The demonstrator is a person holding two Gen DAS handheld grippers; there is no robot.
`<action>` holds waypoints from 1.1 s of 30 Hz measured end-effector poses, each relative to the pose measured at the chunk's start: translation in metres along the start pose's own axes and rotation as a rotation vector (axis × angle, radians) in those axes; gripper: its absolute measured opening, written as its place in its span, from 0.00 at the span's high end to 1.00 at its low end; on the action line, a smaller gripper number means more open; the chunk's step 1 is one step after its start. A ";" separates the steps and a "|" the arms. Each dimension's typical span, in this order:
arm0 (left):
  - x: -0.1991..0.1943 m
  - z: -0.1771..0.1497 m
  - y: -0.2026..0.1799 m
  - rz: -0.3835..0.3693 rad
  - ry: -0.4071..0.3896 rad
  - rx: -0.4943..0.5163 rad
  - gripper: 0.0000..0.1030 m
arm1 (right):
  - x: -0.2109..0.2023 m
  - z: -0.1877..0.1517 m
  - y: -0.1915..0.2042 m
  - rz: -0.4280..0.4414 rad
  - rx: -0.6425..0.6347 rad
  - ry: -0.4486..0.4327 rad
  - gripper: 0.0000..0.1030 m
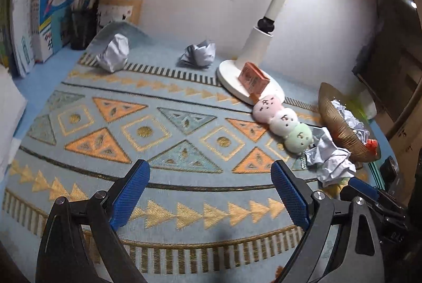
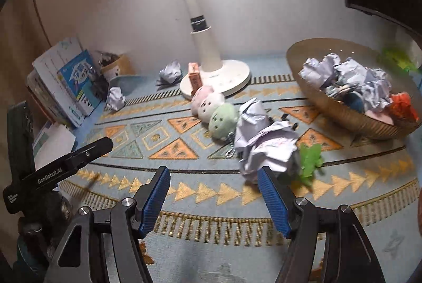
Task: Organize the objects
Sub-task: 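Withdraw both tools from the bowl back over the rug, then grasp a paper ball by the pen holder with the left tool while the right tool grasps another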
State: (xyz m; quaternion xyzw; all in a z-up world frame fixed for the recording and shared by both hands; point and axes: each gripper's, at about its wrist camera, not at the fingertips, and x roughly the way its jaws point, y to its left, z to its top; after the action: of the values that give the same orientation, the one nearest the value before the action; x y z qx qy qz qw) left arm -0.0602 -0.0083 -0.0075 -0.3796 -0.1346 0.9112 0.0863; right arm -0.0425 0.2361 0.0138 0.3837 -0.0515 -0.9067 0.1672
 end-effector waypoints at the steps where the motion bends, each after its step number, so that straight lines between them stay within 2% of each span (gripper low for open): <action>1: 0.003 -0.002 0.003 0.010 0.001 -0.005 0.11 | 0.005 -0.003 0.003 -0.001 -0.009 0.002 0.34; 5: 0.003 -0.003 0.000 0.013 -0.008 0.009 0.10 | 0.027 -0.010 0.000 -0.029 0.004 0.077 0.31; 13: 0.008 -0.004 0.004 -0.005 0.024 -0.007 0.09 | 0.030 -0.008 -0.019 0.009 0.099 0.086 0.21; 23: 0.001 0.001 0.009 -0.011 0.016 -0.032 0.09 | 0.028 -0.007 -0.009 -0.033 0.053 0.082 0.21; 26: -0.010 0.024 0.020 0.005 -0.004 -0.042 0.09 | 0.027 0.006 0.004 -0.032 0.010 0.096 0.21; 30: -0.019 0.077 0.050 0.104 -0.075 -0.053 0.09 | 0.027 0.057 0.035 0.018 -0.058 0.052 0.21; 31: -0.017 0.090 0.059 0.124 -0.088 -0.059 0.09 | 0.030 0.072 0.044 0.039 -0.067 0.039 0.18; 33: -0.002 0.111 0.077 0.166 -0.088 -0.073 0.09 | 0.044 0.101 0.064 0.004 -0.086 0.013 0.12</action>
State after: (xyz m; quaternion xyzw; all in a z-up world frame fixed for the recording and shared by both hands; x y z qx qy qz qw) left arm -0.1427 -0.1018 0.0452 -0.3521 -0.1395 0.9255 -0.0092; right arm -0.1265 0.1572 0.0685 0.3820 -0.0124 -0.9052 0.1858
